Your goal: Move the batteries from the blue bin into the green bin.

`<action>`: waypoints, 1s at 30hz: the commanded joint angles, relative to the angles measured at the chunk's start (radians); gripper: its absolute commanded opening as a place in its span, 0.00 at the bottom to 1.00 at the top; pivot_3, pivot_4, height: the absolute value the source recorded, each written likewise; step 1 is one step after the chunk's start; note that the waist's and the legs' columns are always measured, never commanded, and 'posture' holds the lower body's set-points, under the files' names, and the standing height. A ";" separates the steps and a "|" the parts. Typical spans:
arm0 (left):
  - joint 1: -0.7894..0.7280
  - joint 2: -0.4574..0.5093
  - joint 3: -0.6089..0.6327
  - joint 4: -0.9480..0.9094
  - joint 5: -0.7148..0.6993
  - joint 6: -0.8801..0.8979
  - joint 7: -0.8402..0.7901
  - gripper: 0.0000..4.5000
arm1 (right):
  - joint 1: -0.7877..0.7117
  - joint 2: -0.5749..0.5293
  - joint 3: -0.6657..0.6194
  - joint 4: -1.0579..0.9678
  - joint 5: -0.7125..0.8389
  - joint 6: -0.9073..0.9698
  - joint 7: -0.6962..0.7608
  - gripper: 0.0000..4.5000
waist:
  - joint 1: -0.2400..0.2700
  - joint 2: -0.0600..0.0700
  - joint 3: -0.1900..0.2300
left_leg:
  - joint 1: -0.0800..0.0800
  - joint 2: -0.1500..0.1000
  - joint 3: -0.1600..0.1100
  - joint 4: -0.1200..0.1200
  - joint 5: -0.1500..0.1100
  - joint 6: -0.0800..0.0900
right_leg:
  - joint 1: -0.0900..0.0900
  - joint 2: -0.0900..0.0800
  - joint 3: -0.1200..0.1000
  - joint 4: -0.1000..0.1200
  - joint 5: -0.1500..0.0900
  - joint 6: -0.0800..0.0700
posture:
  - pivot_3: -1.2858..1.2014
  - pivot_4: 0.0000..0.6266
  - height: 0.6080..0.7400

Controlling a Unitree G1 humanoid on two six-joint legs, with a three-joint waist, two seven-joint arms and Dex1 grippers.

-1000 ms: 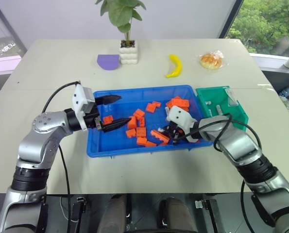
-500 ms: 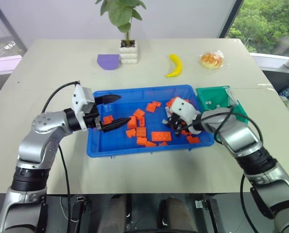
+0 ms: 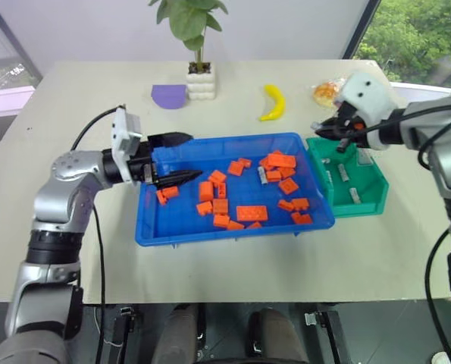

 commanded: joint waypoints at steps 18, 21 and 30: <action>-0.083 -0.106 -0.019 0.127 0.061 -0.079 -0.029 1.00 | 0.189 -0.038 -0.107 0.038 -0.060 -0.108 -0.137 0.98 | -0.001 0.000 0.000 | 0.000 0.000 0.000 0.000 0.000 0.000 | 0.000 0.000 0.000 0.000 0.000 0.000 | 0.52 0.24 1.00; -0.069 -0.099 -0.012 0.109 0.065 -0.075 -0.010 1.00 | 0.079 0.053 -0.135 0.047 -0.010 -0.052 -0.170 0.98 | -0.006 0.000 0.000 | 0.000 0.000 0.000 0.001 0.000 0.000 | 0.000 0.000 0.000 0.000 0.000 0.000 | 0.52 0.24 1.00; -0.014 -0.094 0.027 0.051 0.095 -0.109 0.113 1.00 | 0.085 0.446 -0.184 -0.146 0.229 0.303 -0.281 0.98 | 0.005 0.000 0.000 | 0.000 0.001 -0.002 0.000 0.001 -0.001 | 0.001 0.002 0.000 0.001 0.000 0.000 | 0.52 0.24 1.00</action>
